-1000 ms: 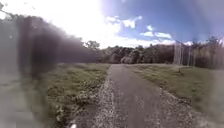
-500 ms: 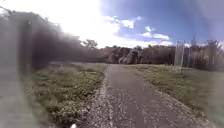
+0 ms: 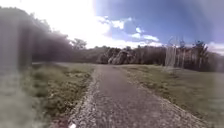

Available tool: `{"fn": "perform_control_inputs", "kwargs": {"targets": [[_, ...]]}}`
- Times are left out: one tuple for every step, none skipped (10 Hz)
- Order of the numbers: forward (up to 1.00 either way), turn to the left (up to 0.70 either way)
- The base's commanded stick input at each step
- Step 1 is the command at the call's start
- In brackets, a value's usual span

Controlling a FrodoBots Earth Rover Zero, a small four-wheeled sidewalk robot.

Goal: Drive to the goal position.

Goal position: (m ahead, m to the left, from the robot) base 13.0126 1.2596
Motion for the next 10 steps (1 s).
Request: {"fn": "perform_control_inputs", "kwargs": {"targets": [[1.00, 0.00], [1.00, 0.00], [1.00, 0.00], [1.00, 0.00], [1.00, 0.00], [1.00, 0.00], [1.00, 0.00], [1.00, 0.00], [1.00, 0.00], [1.00, 0.00]]}}
